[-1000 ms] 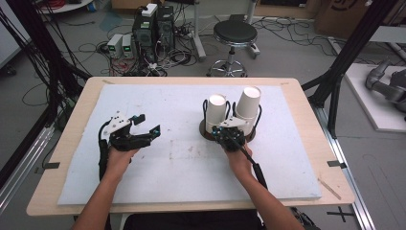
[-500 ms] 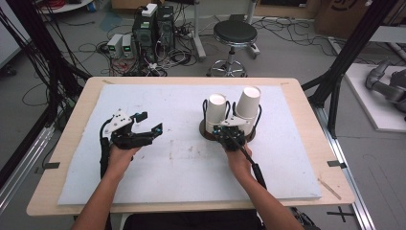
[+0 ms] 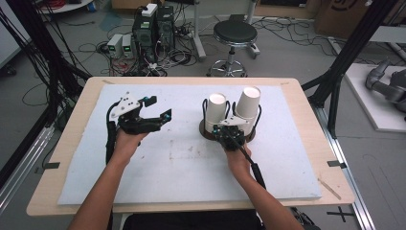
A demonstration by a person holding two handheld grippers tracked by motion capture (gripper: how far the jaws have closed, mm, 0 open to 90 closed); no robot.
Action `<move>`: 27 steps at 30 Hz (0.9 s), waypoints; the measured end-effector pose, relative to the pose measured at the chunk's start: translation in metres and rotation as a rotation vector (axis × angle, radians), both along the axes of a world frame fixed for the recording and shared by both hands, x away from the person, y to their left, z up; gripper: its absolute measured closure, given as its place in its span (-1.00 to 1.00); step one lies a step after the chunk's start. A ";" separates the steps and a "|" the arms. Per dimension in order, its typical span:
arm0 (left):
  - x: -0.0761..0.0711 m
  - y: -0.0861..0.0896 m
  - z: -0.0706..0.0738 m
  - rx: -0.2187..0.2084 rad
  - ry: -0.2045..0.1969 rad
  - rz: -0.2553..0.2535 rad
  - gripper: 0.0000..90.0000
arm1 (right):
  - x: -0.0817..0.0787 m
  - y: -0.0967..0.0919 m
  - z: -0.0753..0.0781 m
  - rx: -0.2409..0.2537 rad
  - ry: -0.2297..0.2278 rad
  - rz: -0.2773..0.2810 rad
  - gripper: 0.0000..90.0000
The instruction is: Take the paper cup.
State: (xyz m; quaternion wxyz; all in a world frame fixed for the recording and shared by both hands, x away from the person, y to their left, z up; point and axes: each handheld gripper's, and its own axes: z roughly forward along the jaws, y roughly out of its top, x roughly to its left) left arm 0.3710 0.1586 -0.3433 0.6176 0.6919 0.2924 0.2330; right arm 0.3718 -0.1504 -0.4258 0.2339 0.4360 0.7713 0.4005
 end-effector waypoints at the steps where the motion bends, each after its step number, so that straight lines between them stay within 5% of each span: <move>1: 0.004 -0.004 0.003 0.001 0.004 -0.012 -0.52 | 0.000 0.000 0.000 0.001 0.002 0.001 1.00; 19: 0.068 -0.083 0.035 0.028 0.049 -0.198 -0.53 | 0.000 0.001 -0.001 -0.002 -0.008 -0.007 1.00; 27: 0.085 -0.112 0.019 0.076 0.114 -0.255 -0.53 | -0.001 0.002 -0.001 -0.006 -0.007 -0.012 1.00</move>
